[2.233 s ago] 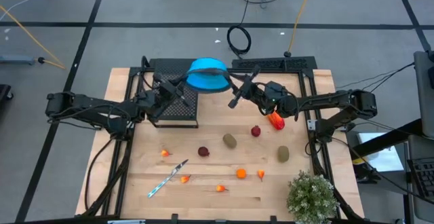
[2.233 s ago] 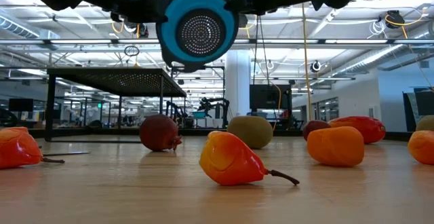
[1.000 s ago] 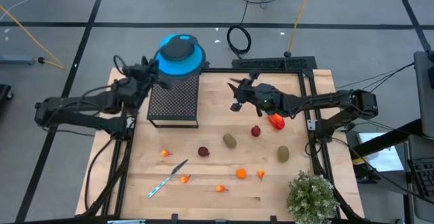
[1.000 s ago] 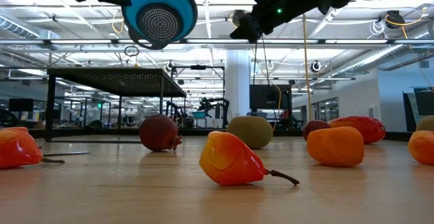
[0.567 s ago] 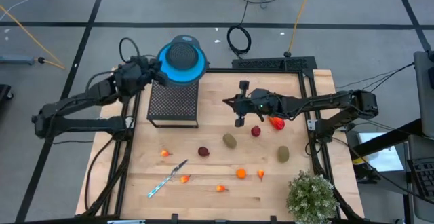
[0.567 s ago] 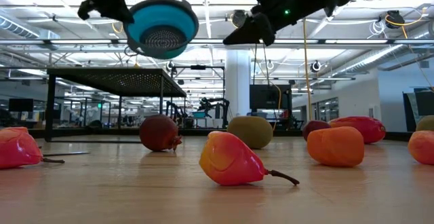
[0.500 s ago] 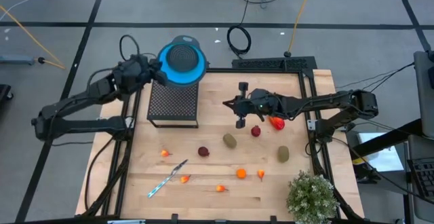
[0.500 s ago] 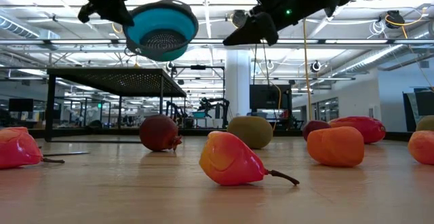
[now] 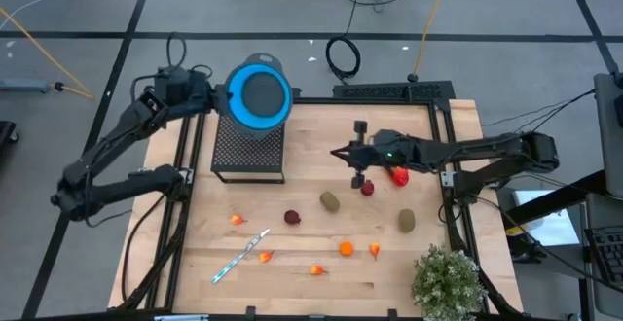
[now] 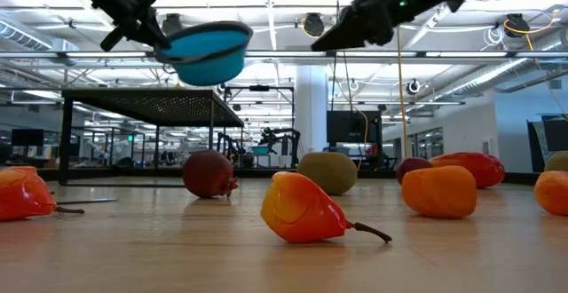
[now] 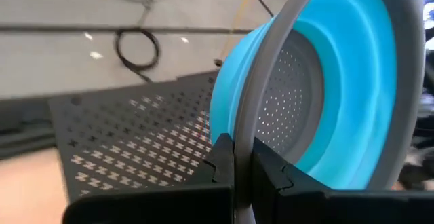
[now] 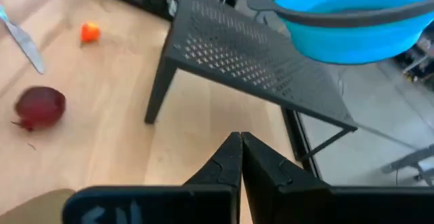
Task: Pick & Place Fruit
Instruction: Put the foldable silicon strainer on the shelf
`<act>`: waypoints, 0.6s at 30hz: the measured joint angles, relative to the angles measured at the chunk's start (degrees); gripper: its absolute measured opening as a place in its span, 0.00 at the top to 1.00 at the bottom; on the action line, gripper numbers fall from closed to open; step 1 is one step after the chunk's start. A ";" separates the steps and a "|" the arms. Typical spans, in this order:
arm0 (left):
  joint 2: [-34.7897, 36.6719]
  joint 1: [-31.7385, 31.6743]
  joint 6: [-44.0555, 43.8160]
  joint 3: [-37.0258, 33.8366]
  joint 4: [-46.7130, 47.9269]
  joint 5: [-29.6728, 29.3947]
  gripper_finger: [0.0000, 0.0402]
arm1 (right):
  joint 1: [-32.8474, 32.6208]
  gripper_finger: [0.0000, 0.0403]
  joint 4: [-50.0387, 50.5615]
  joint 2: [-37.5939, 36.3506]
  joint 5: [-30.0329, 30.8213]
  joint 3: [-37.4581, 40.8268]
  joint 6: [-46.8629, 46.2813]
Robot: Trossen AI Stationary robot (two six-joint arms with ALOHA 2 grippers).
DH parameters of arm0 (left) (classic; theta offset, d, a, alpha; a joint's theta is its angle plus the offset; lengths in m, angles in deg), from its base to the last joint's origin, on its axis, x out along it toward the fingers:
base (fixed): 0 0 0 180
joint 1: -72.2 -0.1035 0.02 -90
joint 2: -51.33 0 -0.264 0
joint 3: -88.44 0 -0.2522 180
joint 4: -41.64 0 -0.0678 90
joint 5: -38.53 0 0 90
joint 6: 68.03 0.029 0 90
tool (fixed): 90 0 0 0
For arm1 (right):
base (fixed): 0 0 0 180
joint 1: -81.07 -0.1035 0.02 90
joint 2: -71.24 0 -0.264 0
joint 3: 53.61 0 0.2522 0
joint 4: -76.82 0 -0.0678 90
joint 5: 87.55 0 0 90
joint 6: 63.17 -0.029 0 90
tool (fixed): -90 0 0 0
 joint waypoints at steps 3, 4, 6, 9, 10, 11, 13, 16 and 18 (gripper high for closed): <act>-0.82 -4.46 -2.05 0.00 0.67 6.48 0.99 | -0.90 1.00 -5.23 -4.54 0.11 6.03 -0.61; -1.15 -5.81 -2.38 0.00 1.01 8.49 0.99 | -1.26 1.00 -7.12 -6.27 0.16 7.99 -0.65; -2.12 -8.24 -2.77 0.00 2.19 11.18 0.99 | -1.94 1.00 -9.61 -9.61 0.67 11.71 -0.65; -4.06 -11.15 -4.93 0.40 3.04 14.50 0.99 | -3.48 1.00 -11.54 -14.28 4.45 16.25 -0.65; -4.96 -11.93 -5.12 1.16 3.55 15.28 0.99 | -3.99 1.00 -11.67 -15.67 5.76 17.28 -0.57; -5.80 -12.54 -5.30 2.37 4.49 15.54 0.99 | -4.39 1.00 -12.03 -17.01 6.48 18.14 0.00; -7.72 -13.34 -3.99 5.78 8.29 15.36 0.99 | -5.22 1.00 -11.95 -19.25 7.66 19.40 1.27; -11.69 -13.43 -1.60 11.91 14.79 13.98 0.99 | -6.08 1.00 -11.75 -21.89 7.76 19.84 2.16; -14.30 -13.42 -1.21 15.76 19.41 13.84 0.99 | -6.27 1.00 -10.88 -23.02 7.77 19.84 2.14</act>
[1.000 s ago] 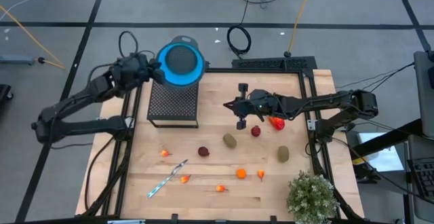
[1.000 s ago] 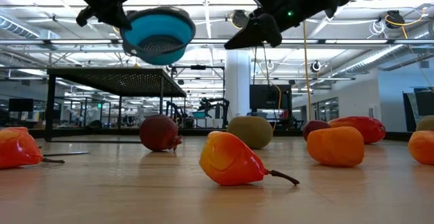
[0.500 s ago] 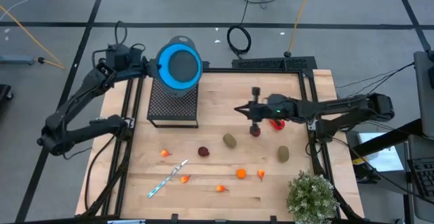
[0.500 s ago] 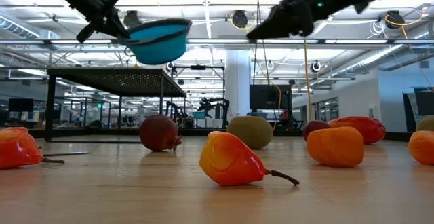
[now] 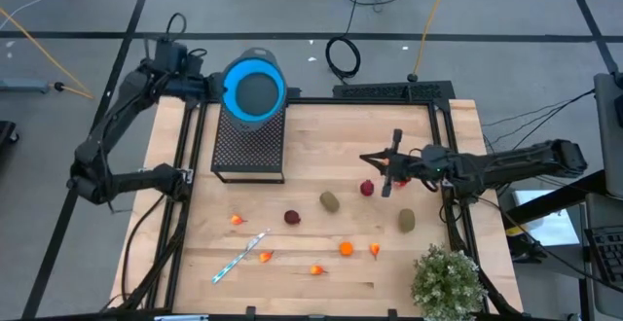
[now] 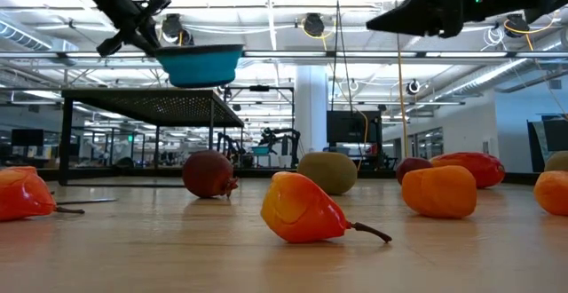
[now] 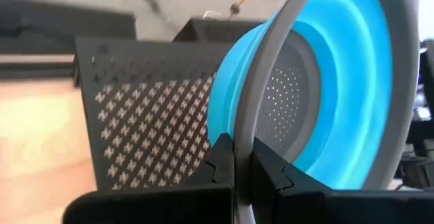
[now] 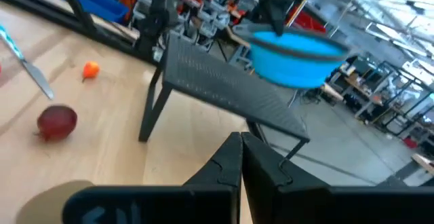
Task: Pick & Place Fruit
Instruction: Put the foldable silicon strainer on the shelf
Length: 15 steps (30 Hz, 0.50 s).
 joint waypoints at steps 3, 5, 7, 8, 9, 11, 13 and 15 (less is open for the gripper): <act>-3.38 0.00 0.50 4.99 4.65 -0.17 0.99 | 0.02 1.00 2.87 -0.73 0.02 0.09 -1.64; -5.61 -0.04 0.44 7.87 7.63 -0.49 0.99 | 0.02 1.00 4.12 -0.86 0.07 0.07 -1.81; -7.97 -0.08 0.60 10.79 10.69 -0.62 0.99 | 0.02 1.00 4.81 -0.88 0.07 0.09 -2.05; -9.04 -0.15 0.66 12.28 12.39 -0.61 0.99 | 0.02 1.00 4.88 -0.89 0.07 0.09 -2.13; -10.03 -0.39 0.72 13.61 14.13 -0.72 0.99 | 0.02 1.00 5.03 -0.93 0.07 0.09 -2.13; -12.17 -0.90 1.41 16.11 17.65 -1.24 0.99 | 0.02 1.00 5.58 -1.24 0.07 0.09 -2.13; -14.00 -1.18 2.82 17.69 19.96 -1.34 0.99 | 0.02 1.00 6.47 -1.70 0.07 0.09 -2.12; -14.99 -1.46 3.95 18.16 21.35 -1.49 0.99 | 0.02 1.00 7.59 -2.32 0.09 0.09 -2.19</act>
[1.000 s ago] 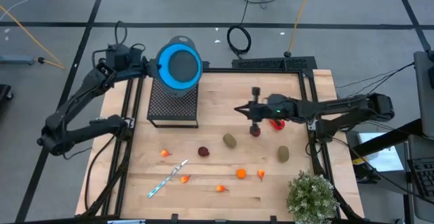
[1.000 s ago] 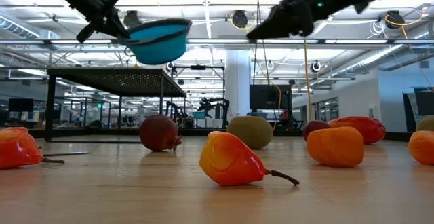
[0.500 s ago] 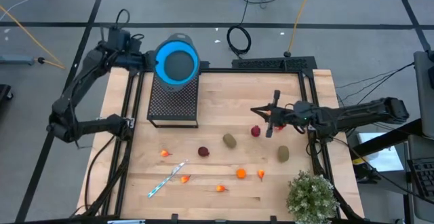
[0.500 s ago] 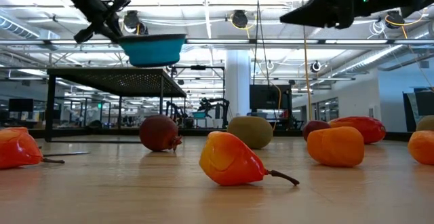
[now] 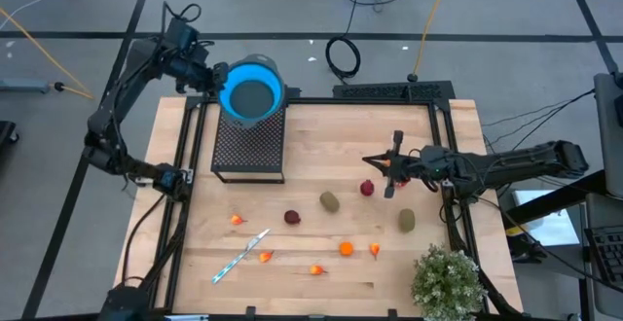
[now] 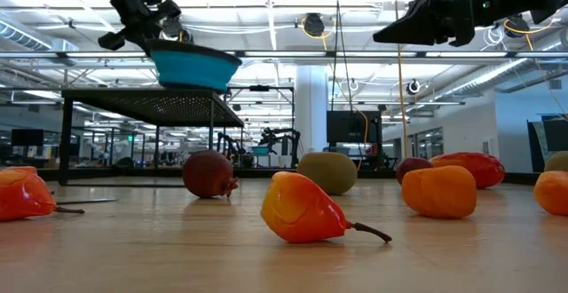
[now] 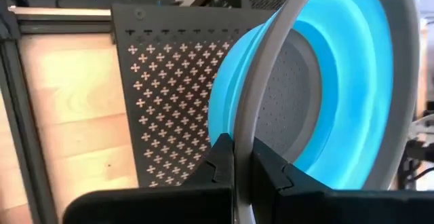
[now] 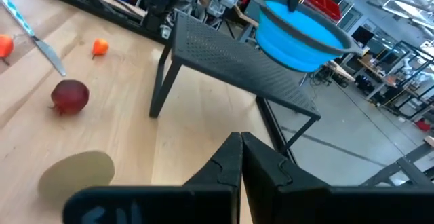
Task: Pick & Place Fruit
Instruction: Put the foldable silicon strainer on the shelf
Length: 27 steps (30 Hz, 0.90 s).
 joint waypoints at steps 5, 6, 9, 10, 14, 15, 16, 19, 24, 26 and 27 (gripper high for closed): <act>-1.19 -0.23 2.91 -0.13 1.28 -0.04 0.98 | 0.00 1.00 1.00 -1.92 0.00 -0.04 -1.52; -1.26 -0.25 3.13 -0.15 1.26 -0.11 0.98 | 0.00 1.00 1.69 -2.21 0.00 -0.07 -1.90; -1.15 -0.25 3.37 -0.15 1.24 -0.79 0.99 | 0.00 1.00 3.67 -2.99 0.04 -0.04 -2.10; -1.15 -0.23 3.37 -0.15 1.24 -1.18 0.99 | 0.00 1.00 3.74 -3.17 0.05 -0.06 -2.10; -1.15 -0.23 3.35 -0.15 1.35 -1.55 0.98 | 0.00 1.00 4.97 -3.85 0.00 -0.07 -2.12; -1.15 -0.23 3.35 -0.15 1.53 -1.55 0.98 | 0.00 1.00 5.29 -3.98 0.00 -0.04 -2.12; -1.15 -0.23 3.36 -0.15 1.69 -1.55 0.99 | 0.00 1.00 5.24 -4.03 0.00 -0.04 -2.12; -1.15 -0.23 3.35 -0.17 2.23 -1.55 0.99 | 0.00 1.00 5.15 -4.05 0.00 -0.04 -2.12; -1.15 -0.23 4.66 -0.19 2.48 -1.55 0.99 | 0.00 1.00 5.28 -4.05 0.00 -0.04 -2.12; -1.15 -0.23 4.75 -0.19 1.88 -1.51 0.99 | 0.00 1.00 5.28 -4.05 -0.02 -0.04 -2.12; -1.20 -0.23 4.89 -0.19 1.39 -1.39 0.98 | 0.00 1.00 5.26 -4.05 0.00 -0.04 -2.12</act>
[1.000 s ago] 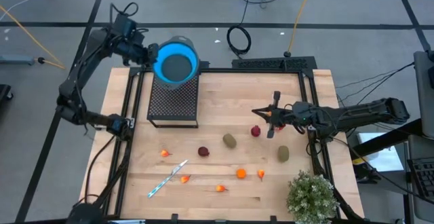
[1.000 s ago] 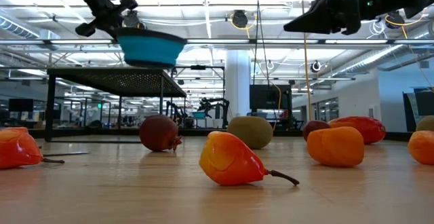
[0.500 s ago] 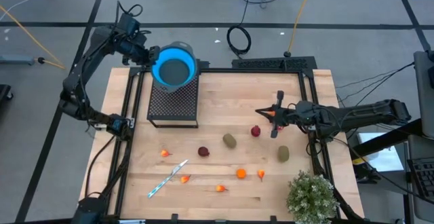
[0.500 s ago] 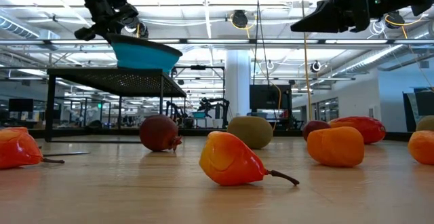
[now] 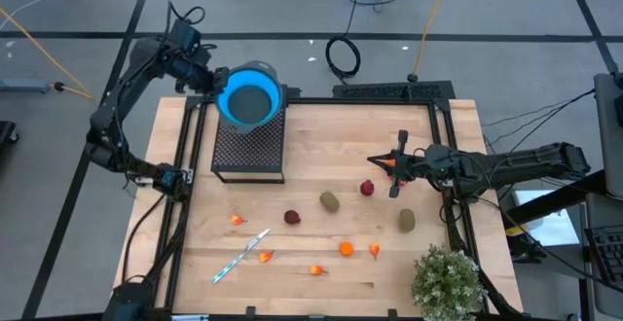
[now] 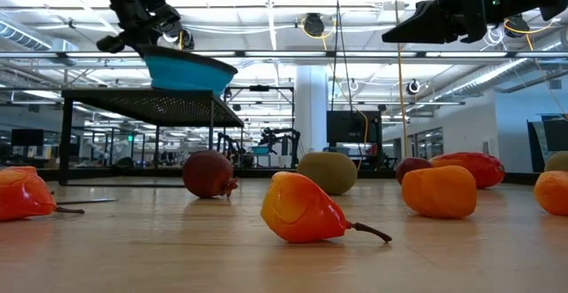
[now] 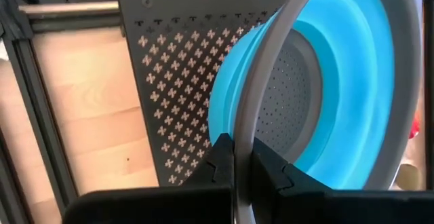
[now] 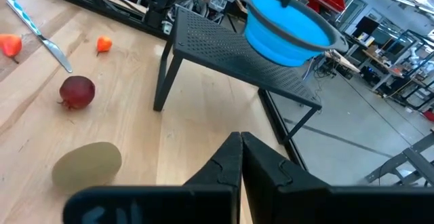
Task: Pick & Place Fruit
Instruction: Put the foldable silicon strainer on the shelf
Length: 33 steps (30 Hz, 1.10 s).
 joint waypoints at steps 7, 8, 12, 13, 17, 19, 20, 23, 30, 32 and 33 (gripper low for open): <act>-2.57 0.65 1.13 -0.02 -1.11 0.89 0.98 | 0.00 1.00 0.07 0.00 -0.04 0.00 -0.98; -3.09 0.85 1.23 -0.04 -1.14 0.81 0.98 | 0.00 1.00 0.19 0.00 -0.03 0.00 -1.05; -4.28 0.96 2.60 -0.07 -1.20 1.00 0.99 | 0.00 1.00 0.28 0.00 -0.04 0.00 -1.05; -4.41 0.93 2.71 -0.07 -1.22 0.94 0.99 | 0.00 1.00 0.29 0.00 -0.04 0.00 -1.05; -4.45 0.92 2.74 -0.07 -1.22 0.85 0.97 | 0.00 1.00 0.28 0.00 -0.04 0.00 -1.05; -4.45 0.92 3.10 -0.07 -1.19 0.79 0.97 | 0.00 1.00 0.30 0.00 -0.04 0.00 -1.05; -4.45 0.92 3.41 -0.07 -1.29 0.69 0.98 | 0.00 1.00 0.29 0.00 -0.04 0.00 -1.05; -4.45 0.92 3.94 -0.07 -1.81 0.46 0.99 | 0.00 1.00 0.28 0.00 -0.04 0.00 -1.05; -4.45 0.92 3.78 -0.07 -1.98 -3.35 0.93 | 0.00 1.00 0.28 0.00 -0.04 0.00 -1.05; -4.45 0.92 3.82 -0.07 -2.06 -4.02 0.93 | 0.00 1.00 0.28 0.00 -0.04 0.00 -1.05; -4.45 0.92 3.87 -0.07 -2.17 -4.05 0.94 | 0.00 1.00 0.28 0.00 -0.04 0.00 -1.05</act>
